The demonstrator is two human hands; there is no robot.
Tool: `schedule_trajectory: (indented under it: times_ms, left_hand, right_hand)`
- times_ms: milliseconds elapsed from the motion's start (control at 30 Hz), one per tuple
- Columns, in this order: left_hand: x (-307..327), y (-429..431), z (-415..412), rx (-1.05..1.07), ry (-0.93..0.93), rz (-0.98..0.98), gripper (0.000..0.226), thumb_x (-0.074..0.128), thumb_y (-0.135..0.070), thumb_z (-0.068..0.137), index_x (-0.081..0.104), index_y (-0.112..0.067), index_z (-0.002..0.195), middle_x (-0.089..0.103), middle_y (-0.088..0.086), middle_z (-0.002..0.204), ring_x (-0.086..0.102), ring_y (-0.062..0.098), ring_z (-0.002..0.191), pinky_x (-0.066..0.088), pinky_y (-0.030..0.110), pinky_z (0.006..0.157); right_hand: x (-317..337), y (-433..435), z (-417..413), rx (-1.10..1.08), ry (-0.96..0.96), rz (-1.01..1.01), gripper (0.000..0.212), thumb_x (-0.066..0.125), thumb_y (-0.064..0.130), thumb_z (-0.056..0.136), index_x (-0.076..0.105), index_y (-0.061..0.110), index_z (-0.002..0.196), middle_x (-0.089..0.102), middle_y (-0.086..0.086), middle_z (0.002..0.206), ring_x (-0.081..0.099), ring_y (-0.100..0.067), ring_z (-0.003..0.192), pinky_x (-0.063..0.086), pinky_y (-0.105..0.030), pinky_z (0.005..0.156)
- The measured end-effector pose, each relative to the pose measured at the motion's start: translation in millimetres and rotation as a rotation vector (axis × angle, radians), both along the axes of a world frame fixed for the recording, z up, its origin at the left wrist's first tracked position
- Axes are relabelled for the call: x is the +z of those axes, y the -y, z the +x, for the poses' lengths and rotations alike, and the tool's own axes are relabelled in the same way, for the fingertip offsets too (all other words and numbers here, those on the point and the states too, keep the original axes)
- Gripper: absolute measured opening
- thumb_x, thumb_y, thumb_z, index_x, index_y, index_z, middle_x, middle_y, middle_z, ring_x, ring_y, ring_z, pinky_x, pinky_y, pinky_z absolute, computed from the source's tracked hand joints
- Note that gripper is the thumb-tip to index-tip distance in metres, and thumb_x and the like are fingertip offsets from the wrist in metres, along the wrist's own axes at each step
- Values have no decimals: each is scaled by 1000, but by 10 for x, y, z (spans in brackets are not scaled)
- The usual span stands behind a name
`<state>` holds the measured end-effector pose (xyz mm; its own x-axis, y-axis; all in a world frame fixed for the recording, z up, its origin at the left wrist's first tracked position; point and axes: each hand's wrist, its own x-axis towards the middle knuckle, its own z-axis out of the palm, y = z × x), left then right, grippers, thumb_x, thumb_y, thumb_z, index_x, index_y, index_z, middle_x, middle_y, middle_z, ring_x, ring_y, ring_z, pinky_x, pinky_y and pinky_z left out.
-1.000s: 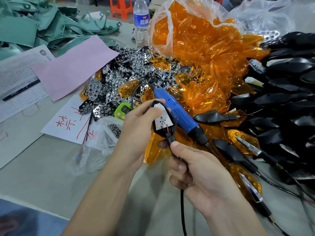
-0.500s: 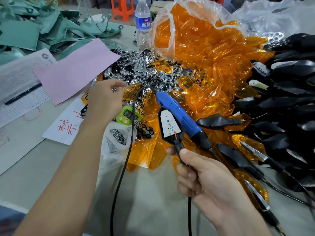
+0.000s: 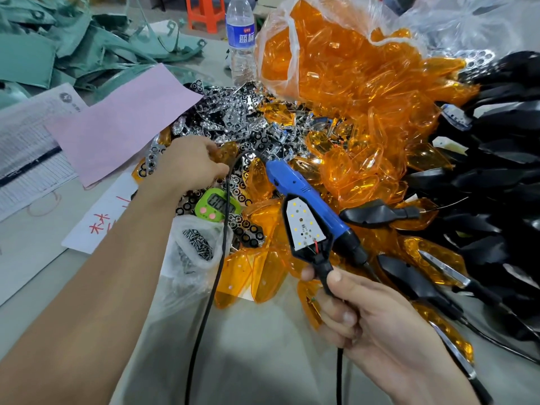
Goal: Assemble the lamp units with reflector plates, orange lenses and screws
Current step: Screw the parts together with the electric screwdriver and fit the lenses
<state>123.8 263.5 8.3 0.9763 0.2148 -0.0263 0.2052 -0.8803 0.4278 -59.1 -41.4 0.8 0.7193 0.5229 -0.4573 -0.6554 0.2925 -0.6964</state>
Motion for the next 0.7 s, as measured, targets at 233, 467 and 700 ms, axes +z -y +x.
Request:
schedule_trajectory:
  times_ms: [233, 467, 700]
  left_hand:
    - [229, -13, -292, 224, 274, -134, 13, 85, -30, 76, 80, -28, 88, 73, -6, 77, 67, 18, 76, 51, 30, 74]
    - [389, 363, -994, -260, 32, -1350, 20, 73, -22, 88, 80, -19, 106, 73, 4, 78, 63, 12, 56, 50, 20, 54]
    - [128, -22, -701, 226, 132, -238, 20, 63, -30, 89, 76, -20, 80, 71, 13, 79, 59, 23, 71, 52, 33, 66]
  right_hand:
    - [-46, 10, 38, -64, 7, -58, 34, 65, 31, 89, 76, 8, 111, 33, 1, 58, 21, -12, 48, 23, -27, 48]
    - [-30, -18, 52, -131, 26, -65, 37, 65, 32, 86, 76, 7, 110, 31, 0, 59, 22, -12, 46, 25, -26, 46]
    - [-7, 22, 13, -108, 58, -45, 45, 73, 38, 80, 75, 7, 113, 32, 1, 59, 22, -12, 46, 26, -26, 46]
